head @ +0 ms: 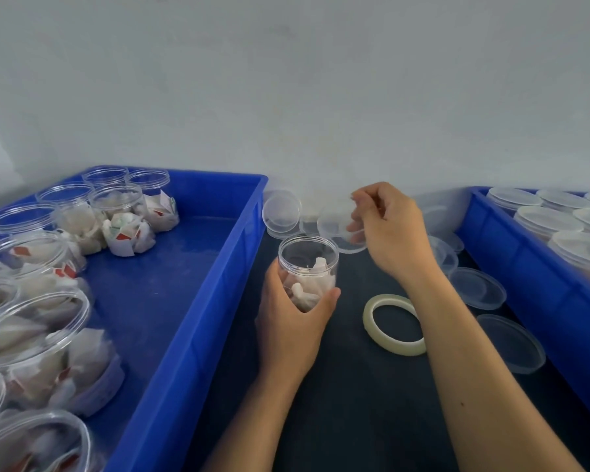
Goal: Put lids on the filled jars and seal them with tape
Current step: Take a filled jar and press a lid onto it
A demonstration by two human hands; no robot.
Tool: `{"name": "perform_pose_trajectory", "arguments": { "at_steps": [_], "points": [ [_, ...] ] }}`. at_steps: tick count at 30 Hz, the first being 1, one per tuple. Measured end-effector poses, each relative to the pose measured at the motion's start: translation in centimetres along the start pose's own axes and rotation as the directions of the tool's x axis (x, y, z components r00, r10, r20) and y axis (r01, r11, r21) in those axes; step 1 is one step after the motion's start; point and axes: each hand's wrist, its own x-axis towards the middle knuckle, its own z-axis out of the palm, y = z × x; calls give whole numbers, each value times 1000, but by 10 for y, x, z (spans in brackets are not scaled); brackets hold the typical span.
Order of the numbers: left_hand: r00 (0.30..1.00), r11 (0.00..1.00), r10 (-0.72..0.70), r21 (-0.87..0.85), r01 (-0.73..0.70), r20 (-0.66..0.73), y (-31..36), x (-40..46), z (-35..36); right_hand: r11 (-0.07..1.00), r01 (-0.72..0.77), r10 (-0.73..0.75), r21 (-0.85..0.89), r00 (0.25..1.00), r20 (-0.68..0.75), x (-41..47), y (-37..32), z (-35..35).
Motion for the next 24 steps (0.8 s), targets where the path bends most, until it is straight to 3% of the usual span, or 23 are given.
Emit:
{"name": "perform_pose_trajectory", "arguments": {
  "at_steps": [6,10,13,16,24],
  "points": [
    [998,998,37,55,-40,53,2,-4,0,997,62,-58,36,994,-96,3,-13,-3],
    [989,998,46,40,-53,144,6,-9,1,996,-48,43,71,997,64,2,-18,-7],
    [975,994,109,10,-113,192,9,-12,1,992,-46,65,-114,983,173,0,-12,-5],
    [976,990,140,-25,-138,164,10,-12,1,948,0,84,-320,965,249,0,-4,-1],
    [977,966,206,-168,-195,52,15,-14,5,947,17,84,-321,951,298,-1,-5,0]
  ]
}}
